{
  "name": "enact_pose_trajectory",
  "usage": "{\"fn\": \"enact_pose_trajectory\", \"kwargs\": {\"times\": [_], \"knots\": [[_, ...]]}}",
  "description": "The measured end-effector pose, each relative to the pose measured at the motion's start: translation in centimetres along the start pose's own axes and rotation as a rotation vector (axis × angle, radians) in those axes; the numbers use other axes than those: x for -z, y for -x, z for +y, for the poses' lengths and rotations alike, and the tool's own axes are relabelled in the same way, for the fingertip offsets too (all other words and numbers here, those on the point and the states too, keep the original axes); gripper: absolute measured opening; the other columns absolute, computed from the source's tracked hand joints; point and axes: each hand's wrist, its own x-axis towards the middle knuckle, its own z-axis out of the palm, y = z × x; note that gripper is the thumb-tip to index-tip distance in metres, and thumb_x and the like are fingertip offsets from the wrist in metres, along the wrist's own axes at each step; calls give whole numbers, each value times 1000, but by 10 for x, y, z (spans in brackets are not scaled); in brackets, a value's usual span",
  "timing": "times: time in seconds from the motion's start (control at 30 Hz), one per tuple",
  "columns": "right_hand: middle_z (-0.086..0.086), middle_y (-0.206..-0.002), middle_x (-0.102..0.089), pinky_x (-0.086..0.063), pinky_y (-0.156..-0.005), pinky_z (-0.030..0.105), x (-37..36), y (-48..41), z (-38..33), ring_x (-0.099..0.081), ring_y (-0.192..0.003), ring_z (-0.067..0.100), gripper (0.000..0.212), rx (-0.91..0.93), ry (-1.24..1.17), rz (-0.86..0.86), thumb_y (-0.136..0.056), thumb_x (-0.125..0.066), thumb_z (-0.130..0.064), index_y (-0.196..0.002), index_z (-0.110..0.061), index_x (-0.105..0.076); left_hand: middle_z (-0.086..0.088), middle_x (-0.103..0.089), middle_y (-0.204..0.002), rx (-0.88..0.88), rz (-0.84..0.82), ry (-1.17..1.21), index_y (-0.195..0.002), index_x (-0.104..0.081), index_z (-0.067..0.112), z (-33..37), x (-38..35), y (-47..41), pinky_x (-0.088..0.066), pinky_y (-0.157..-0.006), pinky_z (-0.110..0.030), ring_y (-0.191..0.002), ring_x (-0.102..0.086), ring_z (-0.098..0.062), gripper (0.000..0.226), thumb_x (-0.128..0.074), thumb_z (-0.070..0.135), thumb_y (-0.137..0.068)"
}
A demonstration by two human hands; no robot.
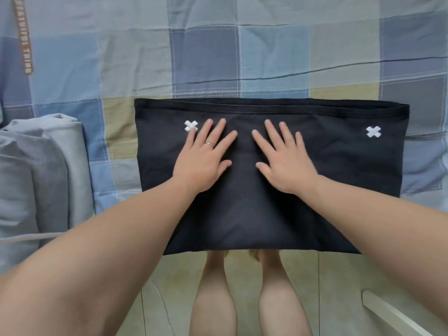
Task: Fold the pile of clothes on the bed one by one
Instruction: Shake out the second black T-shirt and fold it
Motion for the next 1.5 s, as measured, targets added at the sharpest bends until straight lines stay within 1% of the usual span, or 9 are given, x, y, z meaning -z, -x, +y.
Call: {"fn": "enact_pose_trajectory", "kwargs": {"times": [0.2, 0.33, 0.47, 0.63, 0.8, 1.0, 1.13, 1.33, 1.5], "knots": [[-7, -167, 19, -3, -119, 63, -19, 2, 32, 13, -154, 21, 78, -174, -41, -21, -96, -33, -66, -157, -41, 9, 3, 5, -170, 258, 13, 78, -159, -8, 43, -48, -17, 23, -2, -123, -53, -156, 4, -26, 67, -36, 61, -100], [-9, -166, 21, -11, -121, 60, -10, 15, 51, 10, -155, 21, 81, -323, -100, -120, -100, -42, -54, -159, -35, 10, -1, 7, -170, 678, 3, 220, -160, -8, 37, -66, -12, 63, -4, -122, -55, -155, 2, -32, 74, -43, 59, -99], [-3, -169, 5, -20, -120, 56, 4, 24, 32, -3, -154, 27, 77, -454, -417, -129, -99, -55, -33, -160, -30, -9, -9, -24, -162, 975, 94, 737, -159, -16, 22, -64, -4, 101, -29, -116, -47, -145, -27, -33, 87, -67, 46, -93], [0, -168, -10, -25, -119, 53, 2, 60, 35, -14, -152, 29, 74, -581, -500, -157, -96, -58, -28, -159, -25, -19, 2, -58, -132, 1055, 31, 1154, -139, -41, 18, -54, -1, 117, -45, -95, -34, -112, -57, -19, 64, -74, 41, -89], [2, -165, -18, -29, -114, 53, -9, 92, 64, -20, -149, 32, 72, -690, -504, -122, -96, -59, -27, -158, -23, -23, -1, -64, -120, 1109, 108, 1186, -128, -54, 15, -49, -15, 113, -49, -100, -45, -111, -61, -26, 47, -69, 40, -91], [8, -168, -3, -17, -123, 46, -44, 122, 122, -12, -152, 33, 91, -837, -530, -60, -91, -67, -35, -161, -22, -10, 1, -62, -123, 1153, 223, 1114, -131, -53, 17, -34, -24, 106, -43, -91, -36, -110, -58, -27, 46, -63, 41, -93], [7, -159, -28, -31, -118, 50, -64, 144, 143, -35, -143, 32, 113, -995, -844, -6, -64, -78, -54, -155, -26, -18, 2, -62, -116, 1154, 230, 1142, -125, -59, 16, -27, -29, 118, -42, -89, -35, -105, -58, -25, 47, -64, 49, -92], [1, -128, -65, -50, -102, 45, -87, 177, 155, -63, -113, 27, 79, -1011, -1073, -80, -66, -88, -46, -132, -17, -57, 0, -65, -113, 1208, 59, 1162, -124, -65, 13, -3, -42, 160, -49, -86, -37, -102, -61, -27, 55, -75, 49, -84], [3, -117, -68, -59, -87, 43, -84, 200, 148, -67, -105, 25, 47, -1065, -1344, -203, -81, -83, -21, -122, -11, -61, -9, -66, -123, 1358, -7, 1359, -129, -56, 6, 13, -55, 193, -55, -78, -38, -97, -68, -28, 54, -80, 27, -86]]}}
